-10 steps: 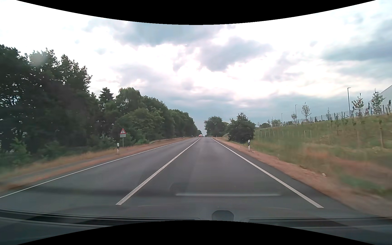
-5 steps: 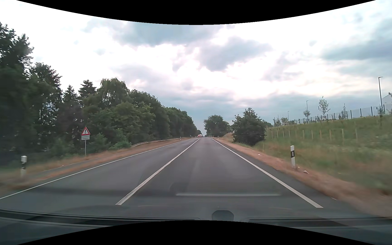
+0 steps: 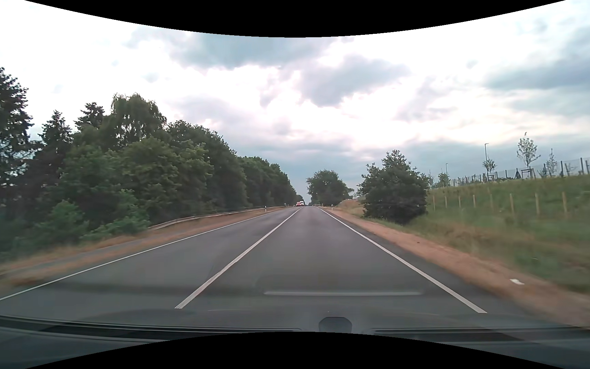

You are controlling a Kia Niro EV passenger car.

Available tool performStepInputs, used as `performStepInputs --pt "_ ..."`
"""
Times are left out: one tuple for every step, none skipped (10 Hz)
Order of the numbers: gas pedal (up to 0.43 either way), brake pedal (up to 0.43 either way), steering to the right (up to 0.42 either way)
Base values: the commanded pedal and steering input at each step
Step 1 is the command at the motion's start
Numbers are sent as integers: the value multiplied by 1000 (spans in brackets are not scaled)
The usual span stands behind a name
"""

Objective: Follow the waypoints while adhering to traffic rules and regulations

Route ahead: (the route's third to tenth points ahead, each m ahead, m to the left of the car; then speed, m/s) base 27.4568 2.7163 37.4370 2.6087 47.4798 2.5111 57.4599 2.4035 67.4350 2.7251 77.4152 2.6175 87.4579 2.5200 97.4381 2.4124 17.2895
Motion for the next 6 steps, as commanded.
performStepInputs --pt "228 0 -4" --pt "228 0 -4" --pt "228 0 -4" --pt "228 0 -3" --pt "228 0 -3" --pt "228 0 -2"
